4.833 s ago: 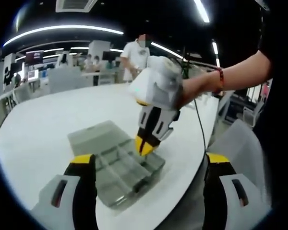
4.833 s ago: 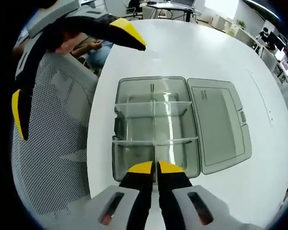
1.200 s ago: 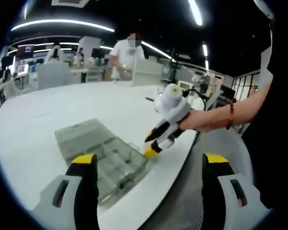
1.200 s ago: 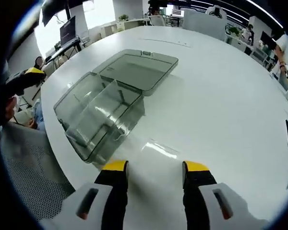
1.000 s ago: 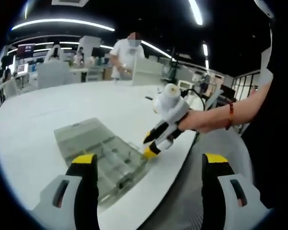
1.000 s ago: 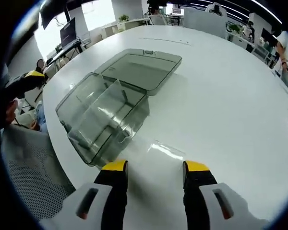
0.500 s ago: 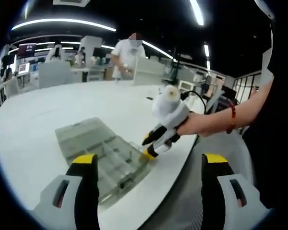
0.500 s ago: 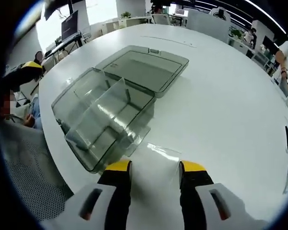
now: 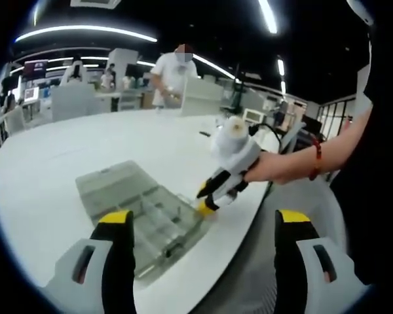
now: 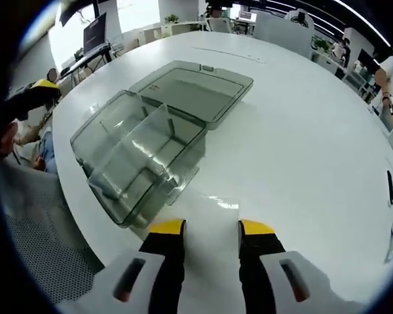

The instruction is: Insert the divider into the dual guide fixture by aligning both edges with the guide slots and pushing it downward to the bottom, including one-sided entry, uneven engagement, binding, and posture correction.

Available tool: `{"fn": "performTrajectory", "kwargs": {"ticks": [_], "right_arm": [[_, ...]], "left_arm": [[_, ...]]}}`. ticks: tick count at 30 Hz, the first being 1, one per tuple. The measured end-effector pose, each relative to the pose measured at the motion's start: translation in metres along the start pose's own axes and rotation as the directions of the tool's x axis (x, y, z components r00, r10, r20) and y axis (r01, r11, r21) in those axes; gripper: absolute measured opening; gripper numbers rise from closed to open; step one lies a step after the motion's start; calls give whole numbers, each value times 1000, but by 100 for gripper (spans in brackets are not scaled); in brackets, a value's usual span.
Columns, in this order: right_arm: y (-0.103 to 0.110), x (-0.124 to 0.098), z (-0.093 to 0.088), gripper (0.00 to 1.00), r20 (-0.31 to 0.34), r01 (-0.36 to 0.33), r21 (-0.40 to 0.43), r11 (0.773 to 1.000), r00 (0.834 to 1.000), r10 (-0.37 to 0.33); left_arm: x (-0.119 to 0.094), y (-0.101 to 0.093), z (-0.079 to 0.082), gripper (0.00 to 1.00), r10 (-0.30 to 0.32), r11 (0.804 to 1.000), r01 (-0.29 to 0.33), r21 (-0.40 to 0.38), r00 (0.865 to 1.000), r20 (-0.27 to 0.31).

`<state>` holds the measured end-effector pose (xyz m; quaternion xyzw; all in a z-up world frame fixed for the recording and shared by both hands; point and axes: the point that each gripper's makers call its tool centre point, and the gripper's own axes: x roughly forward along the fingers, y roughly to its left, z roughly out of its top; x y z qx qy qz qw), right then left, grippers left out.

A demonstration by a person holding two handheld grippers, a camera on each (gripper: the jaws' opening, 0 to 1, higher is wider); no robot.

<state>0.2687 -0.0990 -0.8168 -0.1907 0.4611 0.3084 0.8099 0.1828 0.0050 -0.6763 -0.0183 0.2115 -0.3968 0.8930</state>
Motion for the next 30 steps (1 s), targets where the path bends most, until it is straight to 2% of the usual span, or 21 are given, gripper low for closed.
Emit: {"fn": "performTrajectory", "kwargs": {"ticks": [10, 22, 30], "right_arm": [[-9, -9, 5, 27, 44, 2, 33, 999, 999, -4], [-15, -20, 14, 27, 104, 8, 56, 998, 994, -14], [-16, -31, 23, 27, 156, -2, 76, 997, 988, -10]], "left_arm": [[7, -4, 6, 87, -17, 1000, 17, 7, 1000, 5], [12, 2, 10, 87, 17, 1000, -17, 6, 1000, 9], [19, -2, 14, 87, 19, 1000, -19, -11, 1000, 18]]}}
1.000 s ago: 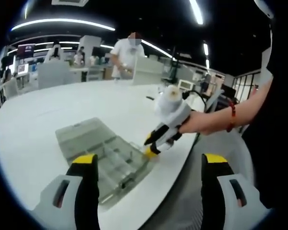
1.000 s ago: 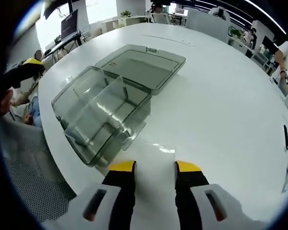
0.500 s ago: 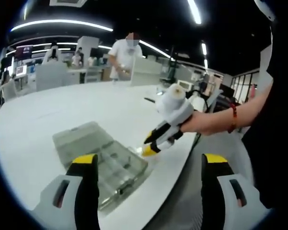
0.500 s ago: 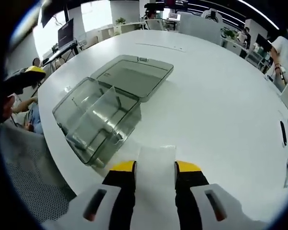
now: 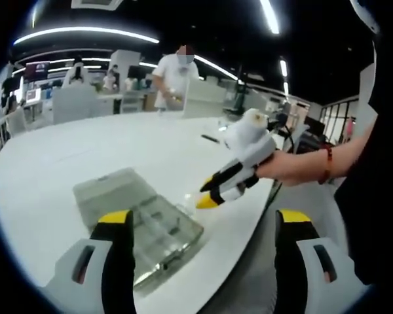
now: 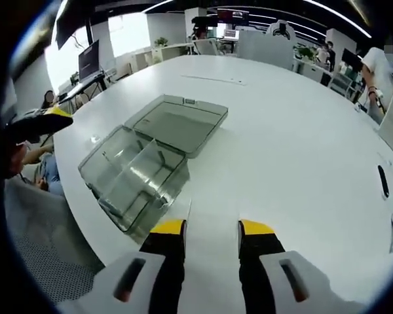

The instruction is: Insert the divider into the dual guide fixture by aligning both edges with the guide slots and pushing it downward to the bottom, including one-sided entry, uneven engagement, binding, and posture correction.

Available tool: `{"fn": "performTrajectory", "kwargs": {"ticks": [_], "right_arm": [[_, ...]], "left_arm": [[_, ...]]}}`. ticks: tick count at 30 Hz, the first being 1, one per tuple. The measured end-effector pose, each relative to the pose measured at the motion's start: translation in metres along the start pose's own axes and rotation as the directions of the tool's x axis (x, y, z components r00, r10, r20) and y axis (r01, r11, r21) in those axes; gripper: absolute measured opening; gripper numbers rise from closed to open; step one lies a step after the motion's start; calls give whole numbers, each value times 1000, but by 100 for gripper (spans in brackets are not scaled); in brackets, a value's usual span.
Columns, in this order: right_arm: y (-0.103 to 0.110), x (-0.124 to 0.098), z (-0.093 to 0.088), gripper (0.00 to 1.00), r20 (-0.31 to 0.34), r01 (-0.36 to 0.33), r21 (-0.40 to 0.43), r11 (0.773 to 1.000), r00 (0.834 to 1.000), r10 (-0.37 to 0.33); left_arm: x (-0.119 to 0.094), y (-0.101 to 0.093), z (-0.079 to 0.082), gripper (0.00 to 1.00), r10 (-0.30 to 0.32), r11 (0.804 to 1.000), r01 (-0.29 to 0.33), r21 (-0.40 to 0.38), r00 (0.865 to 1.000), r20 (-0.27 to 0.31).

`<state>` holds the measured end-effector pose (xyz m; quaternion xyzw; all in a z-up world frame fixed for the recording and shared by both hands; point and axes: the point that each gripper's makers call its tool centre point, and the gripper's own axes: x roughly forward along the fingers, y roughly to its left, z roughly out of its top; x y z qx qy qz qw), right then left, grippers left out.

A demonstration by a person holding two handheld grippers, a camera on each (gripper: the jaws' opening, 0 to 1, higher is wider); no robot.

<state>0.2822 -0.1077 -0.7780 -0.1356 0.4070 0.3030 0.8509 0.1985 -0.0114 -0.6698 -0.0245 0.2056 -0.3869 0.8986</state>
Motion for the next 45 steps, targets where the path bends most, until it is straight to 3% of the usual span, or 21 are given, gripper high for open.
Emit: {"fn": "performTrajectory", "kwargs": {"ticks": [19, 31, 38, 45], "right_arm": [[1, -29, 26, 27, 129, -20, 10, 1000, 992, 19], [16, -41, 36, 27, 159, -45, -49, 998, 986, 52], [33, -48, 35, 27, 164, -71, -78, 994, 983, 83], [35, -53, 40, 27, 191, -76, -72, 995, 978, 88]], "left_arm": [[9, -15, 14, 87, 8, 1000, -8, -2, 1000, 21], [10, -23, 21, 86, 12, 1000, -12, -5, 999, 35], [9, -22, 21, 86, 18, 1000, -18, -16, 999, 38], [11, -18, 21, 86, 34, 999, -33, -25, 998, 49]]}}
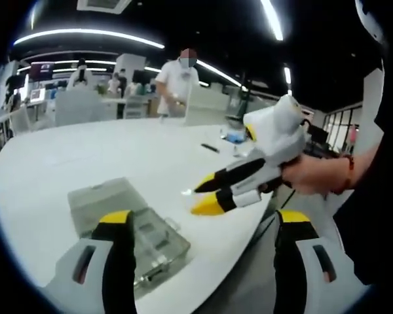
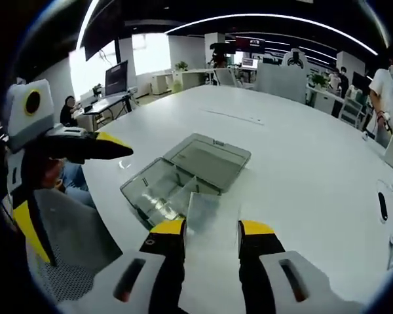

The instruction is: Insert the divider into the dual guide fixture by aligning both edges with the guide slots and pushing it downward to the bottom, including one-sided entry, uneven engagement, binding, and posture correction.

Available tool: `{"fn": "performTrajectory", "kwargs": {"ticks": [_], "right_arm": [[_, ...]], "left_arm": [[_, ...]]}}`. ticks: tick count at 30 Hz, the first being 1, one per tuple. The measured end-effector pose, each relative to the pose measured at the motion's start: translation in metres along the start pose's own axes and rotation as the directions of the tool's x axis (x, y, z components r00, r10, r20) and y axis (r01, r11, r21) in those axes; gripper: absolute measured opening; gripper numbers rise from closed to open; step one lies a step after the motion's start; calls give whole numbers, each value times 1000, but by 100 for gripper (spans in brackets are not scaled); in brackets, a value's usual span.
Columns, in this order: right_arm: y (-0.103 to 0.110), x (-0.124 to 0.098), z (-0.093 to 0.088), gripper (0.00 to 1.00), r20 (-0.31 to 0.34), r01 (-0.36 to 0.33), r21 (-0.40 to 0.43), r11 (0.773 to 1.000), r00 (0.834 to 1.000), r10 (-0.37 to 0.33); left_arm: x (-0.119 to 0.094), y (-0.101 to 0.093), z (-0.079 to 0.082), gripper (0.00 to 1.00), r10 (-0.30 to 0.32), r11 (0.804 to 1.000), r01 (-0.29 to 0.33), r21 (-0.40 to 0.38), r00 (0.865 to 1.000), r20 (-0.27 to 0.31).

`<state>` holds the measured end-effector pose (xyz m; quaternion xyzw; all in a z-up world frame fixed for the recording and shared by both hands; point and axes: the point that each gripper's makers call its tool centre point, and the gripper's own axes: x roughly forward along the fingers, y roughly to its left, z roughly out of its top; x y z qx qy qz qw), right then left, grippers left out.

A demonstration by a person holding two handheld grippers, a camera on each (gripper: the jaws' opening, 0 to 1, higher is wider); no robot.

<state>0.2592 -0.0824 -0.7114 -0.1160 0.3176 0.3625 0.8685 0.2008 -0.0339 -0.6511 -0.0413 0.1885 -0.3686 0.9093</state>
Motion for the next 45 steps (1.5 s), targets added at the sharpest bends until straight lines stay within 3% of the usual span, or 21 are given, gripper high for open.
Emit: {"fn": "performTrajectory", "kwargs": {"ticks": [7, 21, 24, 32, 35, 45], "right_arm": [[2, 1, 6, 27, 16, -9, 1, 1000, 1000, 9], [10, 0, 16, 27, 40, -15, -36, 999, 999, 17], [10, -2, 16, 27, 42, -12, -39, 999, 999, 14], [18, -2, 9, 27, 31, -30, -53, 998, 999, 32], [21, -2, 10, 27, 41, -40, -53, 998, 998, 43], [27, -5, 22, 27, 107, -62, -98, 993, 992, 73]], "left_arm": [[3, 5, 3, 85, 13, 1000, -13, -20, 1000, 16], [2, 18, 21, 80, 52, 994, -40, -102, 992, 119], [2, 17, 23, 79, 60, 989, -38, -144, 987, 151], [5, 22, 16, 77, 66, 974, -29, -225, 985, 159], [8, 24, 17, 72, 65, 946, -2, -324, 981, 184], [9, 33, 18, 68, 106, 938, -30, -345, 973, 203]]}}
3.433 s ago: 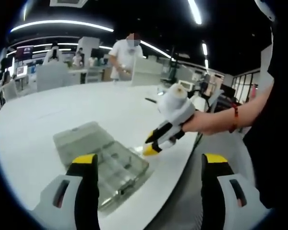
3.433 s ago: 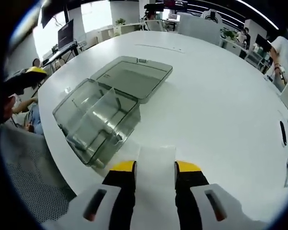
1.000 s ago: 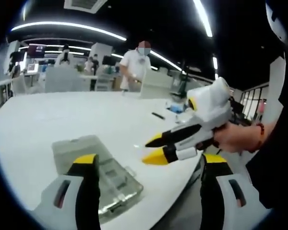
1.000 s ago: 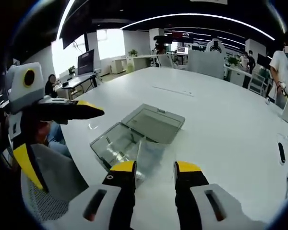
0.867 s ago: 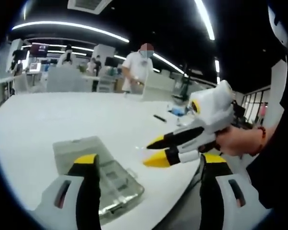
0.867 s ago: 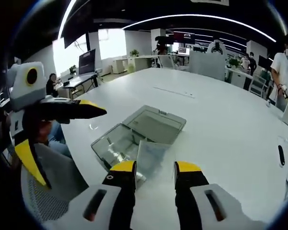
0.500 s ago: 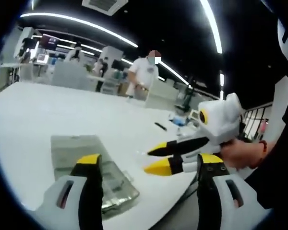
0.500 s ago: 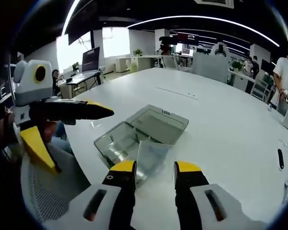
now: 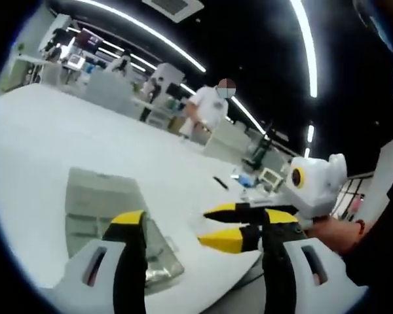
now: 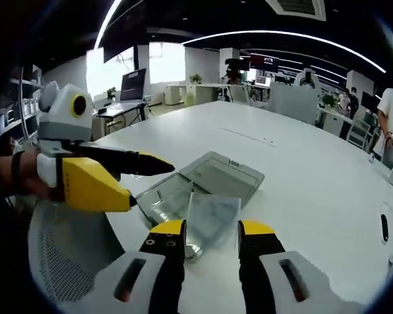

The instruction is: Insert the divider into the dual guide fixture by aligning both edges with the guide slots and pushing it downward to the bottom, including one-sided entry, uneven engagement, binding, and posture correction.

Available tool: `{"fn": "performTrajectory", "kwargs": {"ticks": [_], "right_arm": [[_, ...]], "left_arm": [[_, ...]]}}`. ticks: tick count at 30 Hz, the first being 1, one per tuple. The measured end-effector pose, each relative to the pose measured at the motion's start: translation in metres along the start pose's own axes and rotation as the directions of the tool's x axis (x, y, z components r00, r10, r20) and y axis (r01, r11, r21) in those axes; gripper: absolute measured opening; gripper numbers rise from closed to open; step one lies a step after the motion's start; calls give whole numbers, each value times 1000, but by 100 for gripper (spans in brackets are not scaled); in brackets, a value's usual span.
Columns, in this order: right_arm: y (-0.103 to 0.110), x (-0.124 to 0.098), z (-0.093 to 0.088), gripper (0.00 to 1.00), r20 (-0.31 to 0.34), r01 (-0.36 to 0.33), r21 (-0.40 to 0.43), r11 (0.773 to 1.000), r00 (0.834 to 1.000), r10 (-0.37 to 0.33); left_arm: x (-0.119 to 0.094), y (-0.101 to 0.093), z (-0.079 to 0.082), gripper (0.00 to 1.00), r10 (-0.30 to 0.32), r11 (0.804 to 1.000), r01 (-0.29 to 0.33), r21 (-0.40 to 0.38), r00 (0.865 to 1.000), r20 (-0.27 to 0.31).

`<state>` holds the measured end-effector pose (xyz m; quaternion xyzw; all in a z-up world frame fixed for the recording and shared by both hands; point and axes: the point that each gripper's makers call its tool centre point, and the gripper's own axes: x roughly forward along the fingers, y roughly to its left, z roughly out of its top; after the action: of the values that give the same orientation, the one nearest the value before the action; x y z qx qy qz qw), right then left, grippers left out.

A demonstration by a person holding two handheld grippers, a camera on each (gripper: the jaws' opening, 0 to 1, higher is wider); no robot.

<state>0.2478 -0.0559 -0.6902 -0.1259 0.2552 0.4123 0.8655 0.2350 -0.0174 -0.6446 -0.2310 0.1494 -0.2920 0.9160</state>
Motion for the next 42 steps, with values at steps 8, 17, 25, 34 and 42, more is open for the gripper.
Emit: {"fn": "performTrajectory", "kwargs": {"ticks": [8, 17, 25, 34, 42], "right_arm": [[6, -2, 10, 27, 49, -22, -17, 1000, 999, 23], [11, -6, 20, 27, 100, -24, -49, 998, 995, 29], [11, -7, 24, 27, 121, -22, -70, 997, 992, 31], [18, -7, 28, 27, 135, -50, -87, 995, 989, 61], [22, -8, 31, 27, 144, -73, -86, 994, 986, 85]], "left_arm": [[-4, 6, 4, 51, 16, 998, -13, -65, 999, 44], [-3, 5, 1, 38, 3, 995, 0, -102, 999, 35], [-2, 6, 2, 27, -7, 993, 11, -118, 999, 39], [-3, 5, 2, 13, -24, 985, 32, -168, 999, 47], [-3, 5, 3, 11, -29, 983, 39, -179, 998, 53]]}}
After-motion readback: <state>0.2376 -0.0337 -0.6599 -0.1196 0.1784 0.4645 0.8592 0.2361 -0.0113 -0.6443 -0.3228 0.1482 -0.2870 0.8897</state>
